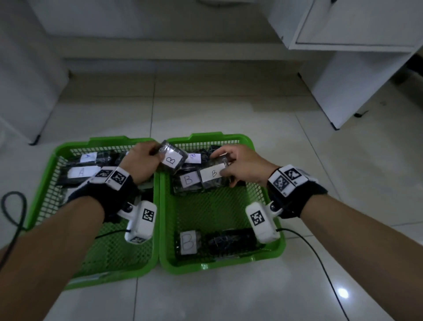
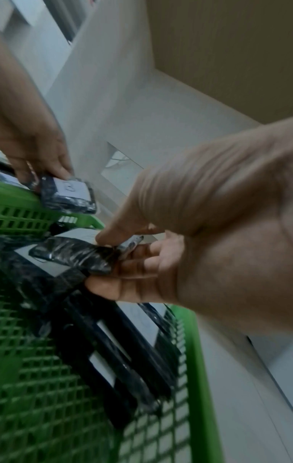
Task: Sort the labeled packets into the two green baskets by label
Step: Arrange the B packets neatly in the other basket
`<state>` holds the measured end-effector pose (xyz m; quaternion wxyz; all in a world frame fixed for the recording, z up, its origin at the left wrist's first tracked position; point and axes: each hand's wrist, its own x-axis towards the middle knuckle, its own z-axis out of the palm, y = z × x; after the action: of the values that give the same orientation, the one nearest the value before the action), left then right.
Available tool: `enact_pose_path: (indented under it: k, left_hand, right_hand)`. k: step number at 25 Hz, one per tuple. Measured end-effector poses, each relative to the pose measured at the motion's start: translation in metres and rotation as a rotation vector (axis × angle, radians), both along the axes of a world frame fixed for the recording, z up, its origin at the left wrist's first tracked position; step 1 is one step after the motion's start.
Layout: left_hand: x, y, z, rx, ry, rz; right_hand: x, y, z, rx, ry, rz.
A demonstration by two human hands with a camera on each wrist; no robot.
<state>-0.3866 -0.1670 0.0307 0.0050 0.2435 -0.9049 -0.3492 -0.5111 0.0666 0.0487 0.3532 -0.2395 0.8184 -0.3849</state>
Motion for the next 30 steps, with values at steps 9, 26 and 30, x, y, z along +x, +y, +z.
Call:
enact_pose_path:
  k: [9,26,30]
  left_hand:
    - [0.006,-0.021,-0.032,0.511,0.085,0.310]
    - [0.006,0.016,-0.004,0.288,0.093,-0.138]
    - [0.002,0.038,0.000,0.231,-0.021,-0.280]
  right_hand:
    - [0.028,-0.077,-0.048,0.074,0.401,0.143]
    - [0.024,-0.021,-0.020,0.469,0.161,0.592]
    - [0.053,-0.002,-0.040,0.767,0.197,0.962]
